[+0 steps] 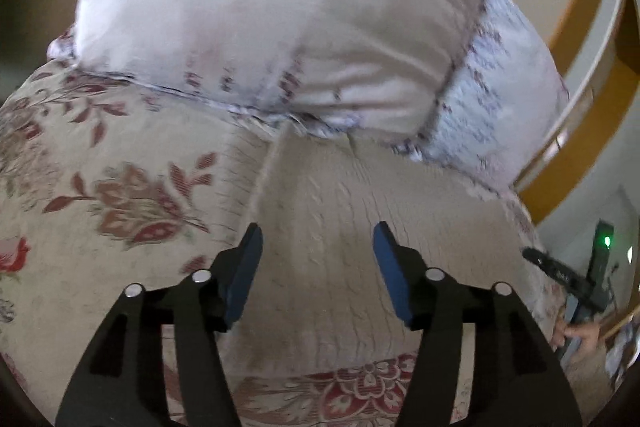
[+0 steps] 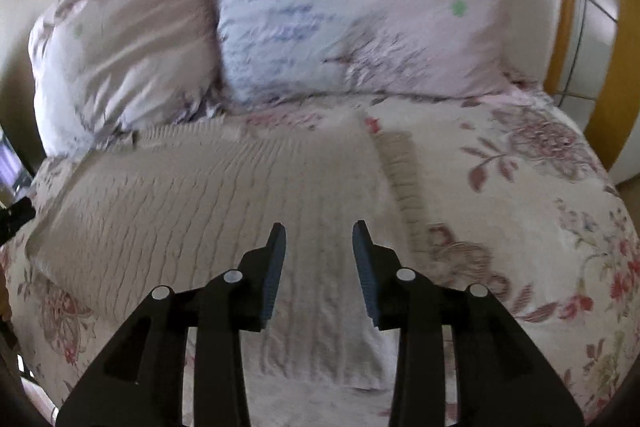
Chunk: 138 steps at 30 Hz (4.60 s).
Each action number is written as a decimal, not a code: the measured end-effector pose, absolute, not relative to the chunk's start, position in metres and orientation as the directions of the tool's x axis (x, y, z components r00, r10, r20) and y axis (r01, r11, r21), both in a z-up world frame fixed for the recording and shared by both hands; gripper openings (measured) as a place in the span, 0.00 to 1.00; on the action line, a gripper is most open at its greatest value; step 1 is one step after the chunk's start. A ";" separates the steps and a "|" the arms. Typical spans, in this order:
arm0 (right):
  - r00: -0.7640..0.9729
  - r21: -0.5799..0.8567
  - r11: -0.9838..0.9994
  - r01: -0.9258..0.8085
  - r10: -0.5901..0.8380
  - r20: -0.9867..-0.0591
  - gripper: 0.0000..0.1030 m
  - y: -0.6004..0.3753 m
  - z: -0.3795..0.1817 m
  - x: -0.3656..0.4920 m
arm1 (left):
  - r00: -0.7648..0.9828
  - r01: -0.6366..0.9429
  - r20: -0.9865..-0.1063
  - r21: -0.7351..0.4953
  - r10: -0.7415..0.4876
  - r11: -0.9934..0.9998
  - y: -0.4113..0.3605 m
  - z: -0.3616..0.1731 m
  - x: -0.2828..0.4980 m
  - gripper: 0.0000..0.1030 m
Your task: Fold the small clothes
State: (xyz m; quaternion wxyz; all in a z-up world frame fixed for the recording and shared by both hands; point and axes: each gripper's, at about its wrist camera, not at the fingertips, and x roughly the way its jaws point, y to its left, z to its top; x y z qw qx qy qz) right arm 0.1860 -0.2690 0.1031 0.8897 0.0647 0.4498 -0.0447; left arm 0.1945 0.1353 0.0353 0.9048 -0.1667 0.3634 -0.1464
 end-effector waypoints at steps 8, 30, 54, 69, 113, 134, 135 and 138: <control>0.514 0.017 0.990 0.140 -0.058 -0.856 0.52 -0.261 0.082 0.192 | 0.622 0.154 -0.700 -0.329 -0.350 0.932 0.120 0.014 0.205 0.66; 0.529 -0.022 1.000 -0.008 -0.014 -0.849 0.66 -0.187 0.073 0.241 | 0.628 -0.102 -0.619 -0.667 -0.472 0.738 0.188 -0.003 0.243 0.76; 0.550 -0.016 1.000 -0.005 -0.011 -0.835 0.69 -0.185 0.071 0.241 | 0.608 -0.136 -0.592 -0.733 -0.528 0.666 0.178 -0.015 0.252 0.34; 0.553 -0.016 1.000 -0.006 -0.010 -0.833 0.69 -0.184 0.070 0.241 | 0.632 0.149 -0.361 -0.812 -0.686 0.564 0.103 0.068 0.254 0.17; 0.482 0.643 0.747 0.172 0.505 -0.716 0.45 -0.313 0.073 0.229 | 0.472 0.205 -0.584 -0.656 -0.660 0.726 -0.022 0.004 0.266 0.75; 0.583 0.542 0.834 0.103 0.391 -0.712 0.19 -0.295 0.108 0.255 | 0.442 0.204 -0.521 -0.734 -0.730 0.648 -0.015 -0.003 0.259 0.73; 0.602 0.502 0.860 0.094 0.352 -0.717 0.19 -0.295 0.119 0.252 | 0.443 0.208 -0.517 -0.736 -0.733 0.645 -0.015 -0.002 0.259 0.73; 0.618 0.403 0.908 0.116 0.252 -0.744 0.19 -0.300 0.133 0.246 | 0.440 0.231 -0.507 -0.733 -0.741 0.639 -0.017 0.002 0.255 0.74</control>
